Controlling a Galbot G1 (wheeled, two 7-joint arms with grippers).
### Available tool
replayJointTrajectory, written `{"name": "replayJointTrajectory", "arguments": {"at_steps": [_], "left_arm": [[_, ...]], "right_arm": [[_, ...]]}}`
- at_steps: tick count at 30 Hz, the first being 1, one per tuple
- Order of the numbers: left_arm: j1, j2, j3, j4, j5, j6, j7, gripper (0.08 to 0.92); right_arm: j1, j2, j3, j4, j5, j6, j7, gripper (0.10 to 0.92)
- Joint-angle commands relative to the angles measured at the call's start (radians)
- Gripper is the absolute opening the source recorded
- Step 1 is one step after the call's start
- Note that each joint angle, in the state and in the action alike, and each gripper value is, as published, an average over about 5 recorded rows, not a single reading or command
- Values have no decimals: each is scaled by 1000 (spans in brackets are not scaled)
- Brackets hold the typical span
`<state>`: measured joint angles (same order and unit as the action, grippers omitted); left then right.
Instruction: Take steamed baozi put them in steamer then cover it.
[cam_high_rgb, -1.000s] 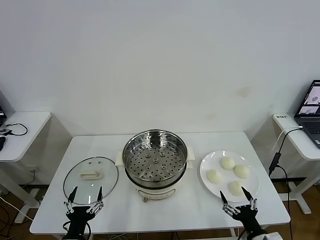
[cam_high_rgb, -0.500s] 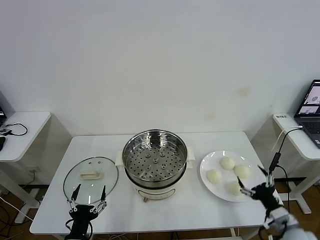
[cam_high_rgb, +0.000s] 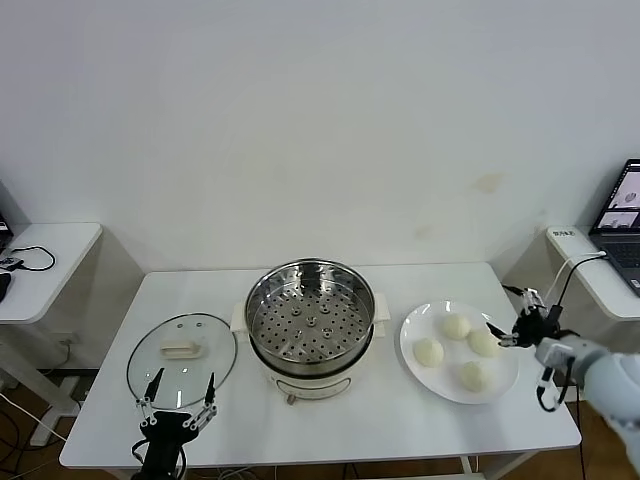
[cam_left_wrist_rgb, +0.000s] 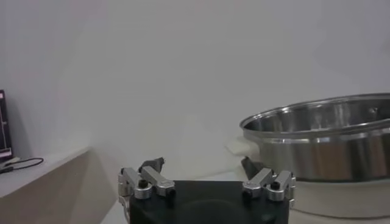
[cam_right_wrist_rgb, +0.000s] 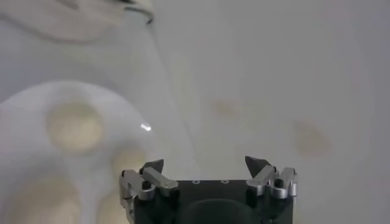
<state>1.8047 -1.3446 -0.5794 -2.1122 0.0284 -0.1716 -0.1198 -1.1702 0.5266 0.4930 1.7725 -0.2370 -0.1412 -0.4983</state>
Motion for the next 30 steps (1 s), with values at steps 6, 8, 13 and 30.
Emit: {"name": "replayJointTrajectory", "arguments": {"at_steps": [6,8,13,30], "left_arm": [[1,0,5,-3,26,-8,0,823],[1,-1,5,-6,30,-9,0,823],[3,-7,6,-11,38,-9,0,823],[-8,-14,-5,3,42,-5,2,823]], "right_arm": [[600,-210,-592,-216,61,-33,-312,823],[704,-172,-706,-260,70,-23,-333,823],[920,-61,-905,-381,70,18,-395,823],[1103,245,-1107,-710,4,59,-529,823]]}}
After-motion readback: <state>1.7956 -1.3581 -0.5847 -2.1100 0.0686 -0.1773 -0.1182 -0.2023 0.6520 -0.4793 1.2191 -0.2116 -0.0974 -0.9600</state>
